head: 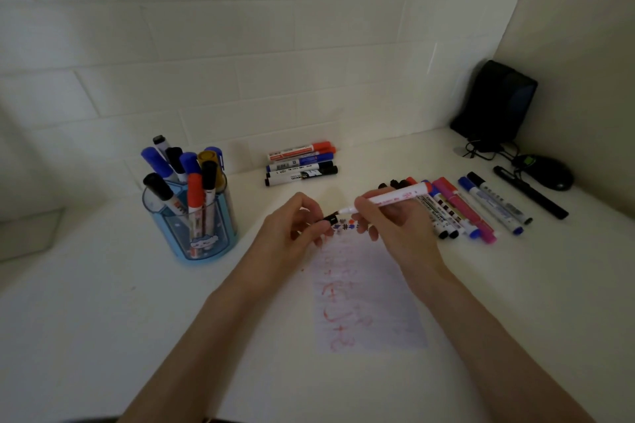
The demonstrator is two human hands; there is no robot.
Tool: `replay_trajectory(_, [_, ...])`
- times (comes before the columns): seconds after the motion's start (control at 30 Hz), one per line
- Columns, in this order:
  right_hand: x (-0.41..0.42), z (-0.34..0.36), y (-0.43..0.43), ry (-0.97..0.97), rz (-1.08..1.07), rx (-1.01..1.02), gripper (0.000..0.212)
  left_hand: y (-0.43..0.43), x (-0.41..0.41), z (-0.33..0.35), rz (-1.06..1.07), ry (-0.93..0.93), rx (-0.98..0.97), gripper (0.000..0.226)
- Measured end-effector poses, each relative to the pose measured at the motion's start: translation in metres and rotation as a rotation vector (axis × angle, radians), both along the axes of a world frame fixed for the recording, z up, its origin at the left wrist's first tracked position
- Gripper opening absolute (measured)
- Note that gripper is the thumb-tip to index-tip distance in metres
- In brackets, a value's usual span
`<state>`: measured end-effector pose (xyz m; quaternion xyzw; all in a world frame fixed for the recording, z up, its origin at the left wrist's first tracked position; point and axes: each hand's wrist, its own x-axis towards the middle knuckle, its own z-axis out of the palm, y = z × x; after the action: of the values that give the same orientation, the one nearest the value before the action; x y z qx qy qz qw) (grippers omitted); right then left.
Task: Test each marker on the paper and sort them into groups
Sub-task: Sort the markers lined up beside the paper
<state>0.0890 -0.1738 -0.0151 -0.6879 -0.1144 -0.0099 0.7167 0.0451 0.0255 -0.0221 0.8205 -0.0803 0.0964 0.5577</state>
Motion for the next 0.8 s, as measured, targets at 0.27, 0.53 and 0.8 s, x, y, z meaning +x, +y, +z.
replay_trajectory(0.27, [-0.003,0.002,-0.002,-0.017,0.061,-0.033,0.008,0.000,0.003,0.004,0.008,-0.018,-0.048,0.011])
replay_trajectory(0.53, [-0.004,0.004,-0.006,0.178,0.285,0.129,0.038,0.004,0.004,-0.001,0.061,-0.066,0.106,0.017])
replay_trajectory(0.8, [-0.010,-0.007,0.005,0.054,0.247,0.144,0.033,0.001,0.004,-0.002,0.122,-0.176,0.179,0.018])
